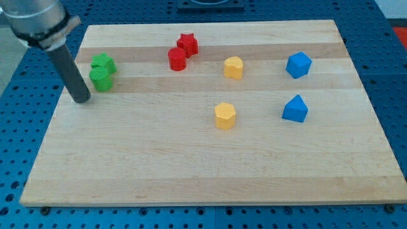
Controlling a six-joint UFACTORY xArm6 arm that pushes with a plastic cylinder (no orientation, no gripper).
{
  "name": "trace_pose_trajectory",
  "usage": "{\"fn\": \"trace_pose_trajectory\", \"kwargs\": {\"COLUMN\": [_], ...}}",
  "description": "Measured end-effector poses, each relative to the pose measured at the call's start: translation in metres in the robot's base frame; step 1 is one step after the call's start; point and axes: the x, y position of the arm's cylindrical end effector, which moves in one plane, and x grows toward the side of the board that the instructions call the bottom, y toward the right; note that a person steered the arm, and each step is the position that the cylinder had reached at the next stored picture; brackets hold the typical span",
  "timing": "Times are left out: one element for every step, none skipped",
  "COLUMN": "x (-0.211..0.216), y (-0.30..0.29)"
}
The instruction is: Push the hexagon below the heart
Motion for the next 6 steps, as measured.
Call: {"fn": "trace_pose_trajectory", "kwargs": {"x": [0.04,0.045,0.045,0.058,0.101,0.074], "y": [0.077,0.154,0.187,0.204,0.23,0.253]}}
